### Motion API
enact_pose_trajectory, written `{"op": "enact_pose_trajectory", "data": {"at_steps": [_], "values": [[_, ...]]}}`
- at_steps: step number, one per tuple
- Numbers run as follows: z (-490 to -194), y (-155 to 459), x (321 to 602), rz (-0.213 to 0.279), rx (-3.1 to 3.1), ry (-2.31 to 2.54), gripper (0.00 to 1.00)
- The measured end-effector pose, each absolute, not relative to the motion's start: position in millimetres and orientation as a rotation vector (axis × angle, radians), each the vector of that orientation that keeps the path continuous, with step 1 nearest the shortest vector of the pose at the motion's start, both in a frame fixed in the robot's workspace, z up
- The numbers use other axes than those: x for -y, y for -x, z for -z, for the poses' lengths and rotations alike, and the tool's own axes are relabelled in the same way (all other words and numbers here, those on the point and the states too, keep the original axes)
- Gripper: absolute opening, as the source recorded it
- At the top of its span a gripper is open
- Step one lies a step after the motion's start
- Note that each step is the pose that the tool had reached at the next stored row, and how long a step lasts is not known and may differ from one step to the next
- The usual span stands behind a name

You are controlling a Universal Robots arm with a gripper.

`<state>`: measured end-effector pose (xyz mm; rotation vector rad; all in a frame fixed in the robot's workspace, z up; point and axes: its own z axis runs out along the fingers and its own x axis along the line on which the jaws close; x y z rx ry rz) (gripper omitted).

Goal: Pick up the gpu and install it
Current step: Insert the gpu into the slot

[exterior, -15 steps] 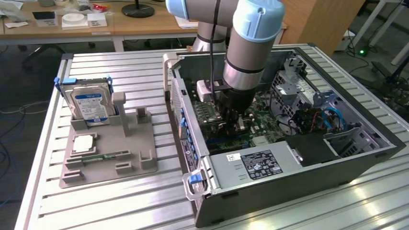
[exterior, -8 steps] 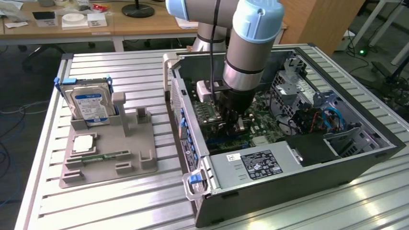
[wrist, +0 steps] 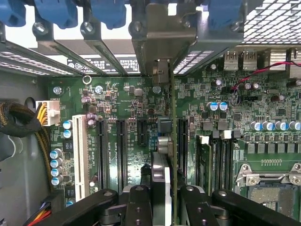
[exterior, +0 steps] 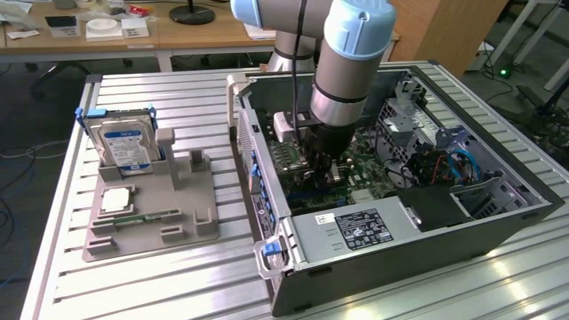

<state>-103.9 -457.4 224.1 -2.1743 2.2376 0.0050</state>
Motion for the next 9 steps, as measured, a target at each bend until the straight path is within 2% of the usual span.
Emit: {"op": "enact_pose_trajectory", "data": {"at_steps": [9], "values": [[-226.6, 103.9, 457.5, -0.005, -2.238, 2.175, 0.28]]}}
